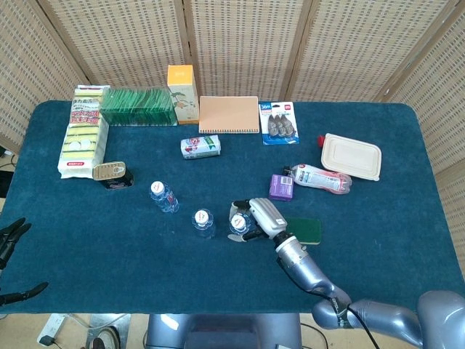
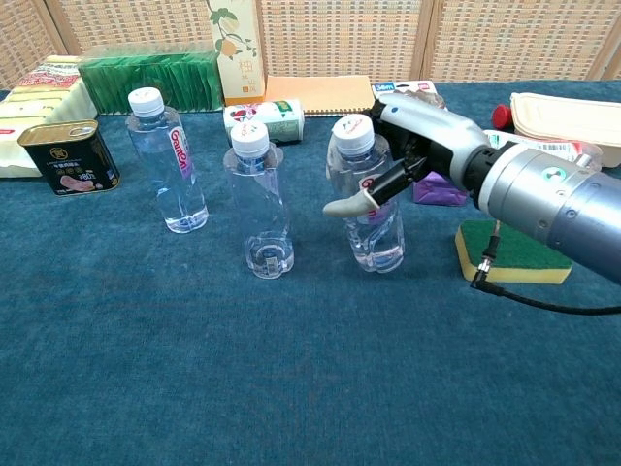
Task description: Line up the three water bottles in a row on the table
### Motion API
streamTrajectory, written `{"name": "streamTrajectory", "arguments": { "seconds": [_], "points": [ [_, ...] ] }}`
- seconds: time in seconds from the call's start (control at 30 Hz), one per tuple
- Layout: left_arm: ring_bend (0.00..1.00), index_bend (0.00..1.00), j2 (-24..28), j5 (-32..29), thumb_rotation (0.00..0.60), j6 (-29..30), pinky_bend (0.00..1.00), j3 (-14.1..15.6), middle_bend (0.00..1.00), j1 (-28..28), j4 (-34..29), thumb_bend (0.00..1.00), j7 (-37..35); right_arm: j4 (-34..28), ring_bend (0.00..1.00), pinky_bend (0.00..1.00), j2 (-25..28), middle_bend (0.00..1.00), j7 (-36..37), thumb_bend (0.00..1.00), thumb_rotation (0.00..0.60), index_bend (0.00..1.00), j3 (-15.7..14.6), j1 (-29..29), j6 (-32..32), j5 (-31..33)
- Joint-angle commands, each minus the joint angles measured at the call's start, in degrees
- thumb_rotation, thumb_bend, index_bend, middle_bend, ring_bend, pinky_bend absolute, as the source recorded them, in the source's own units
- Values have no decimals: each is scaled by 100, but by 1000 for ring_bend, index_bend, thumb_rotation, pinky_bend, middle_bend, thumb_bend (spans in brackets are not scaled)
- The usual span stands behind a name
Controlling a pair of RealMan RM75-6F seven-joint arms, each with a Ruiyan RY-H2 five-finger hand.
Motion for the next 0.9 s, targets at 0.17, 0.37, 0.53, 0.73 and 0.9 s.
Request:
{"name": "streamTrajectory", "arguments": {
  "seconds": [0.17,0.37,0.53,0.73,0.9],
  "points": [
    [0,0,9,-21,600,-33,0,-6,0,-31,19,99,-50,36,550,568,-80,651,-89,313,600,619,77,53,-133,187],
    [0,0,9,-31,600,-102,0,1,0,-68,17,99,-34,72,547,568,-119,649,-51,313,600,618,194,87,-185,317],
    [0,0,23,-43,600,-88,0,1,0,-65,4,99,-60,1,507,565,-90,609,39,312,600,531,190,109,-232,259],
    [0,0,26,-8,600,-51,0,23,0,-48,2,99,-59,-21,428,540,-79,519,57,308,600,490,147,135,-300,215],
    [0,0,25,-3,600,-8,0,27,0,-30,22,98,-88,-40,305,472,-35,375,80,290,600,388,123,131,-336,207]
  ]
}}
